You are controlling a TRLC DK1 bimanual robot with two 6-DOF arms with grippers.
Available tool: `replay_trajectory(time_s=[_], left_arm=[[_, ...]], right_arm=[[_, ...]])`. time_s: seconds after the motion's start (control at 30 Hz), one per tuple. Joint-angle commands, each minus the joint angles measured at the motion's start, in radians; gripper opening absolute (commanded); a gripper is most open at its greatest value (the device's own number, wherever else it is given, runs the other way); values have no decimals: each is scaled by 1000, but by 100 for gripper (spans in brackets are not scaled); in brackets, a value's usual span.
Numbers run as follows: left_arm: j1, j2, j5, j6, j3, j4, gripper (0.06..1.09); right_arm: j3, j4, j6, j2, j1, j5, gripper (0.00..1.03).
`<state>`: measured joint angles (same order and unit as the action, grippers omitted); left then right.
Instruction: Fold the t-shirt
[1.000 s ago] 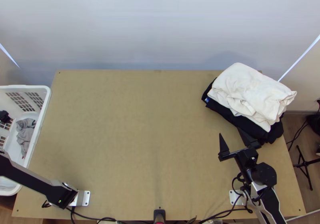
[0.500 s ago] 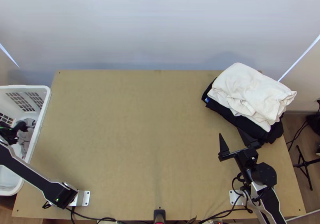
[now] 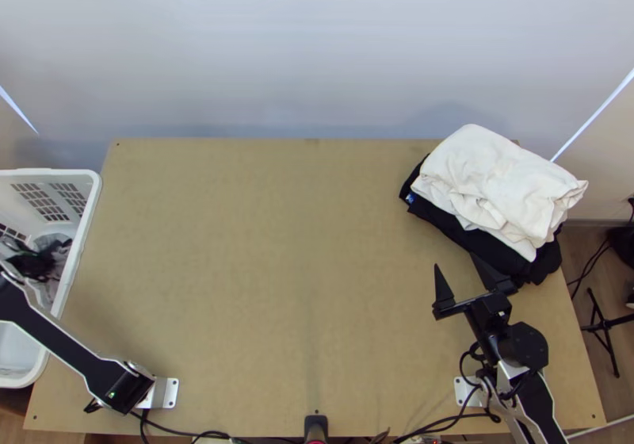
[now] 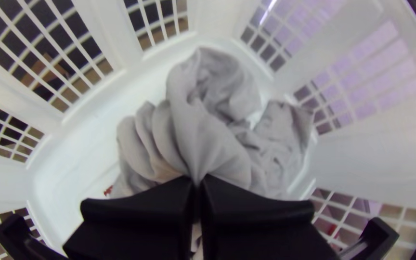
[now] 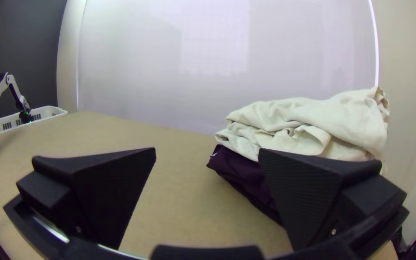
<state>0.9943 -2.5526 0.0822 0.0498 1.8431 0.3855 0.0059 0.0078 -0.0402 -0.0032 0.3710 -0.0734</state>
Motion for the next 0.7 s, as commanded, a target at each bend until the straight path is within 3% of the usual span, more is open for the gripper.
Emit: replay_trajectory(time_s=[0.0,0.23,0.5,0.67], left_arm=[[64,229,91,-68,77,50,9],[125,448,255,-209,397,305,9],[96,812,465,-217,370,515,9],[-75,1049,487,-134,234,685,9]], right_arm=[[0,1,0,0,0,0,99],[0,0,0,2,0,0,99],[0,0,0,0,0,0,99],[0,1,0,0,0,0,99]])
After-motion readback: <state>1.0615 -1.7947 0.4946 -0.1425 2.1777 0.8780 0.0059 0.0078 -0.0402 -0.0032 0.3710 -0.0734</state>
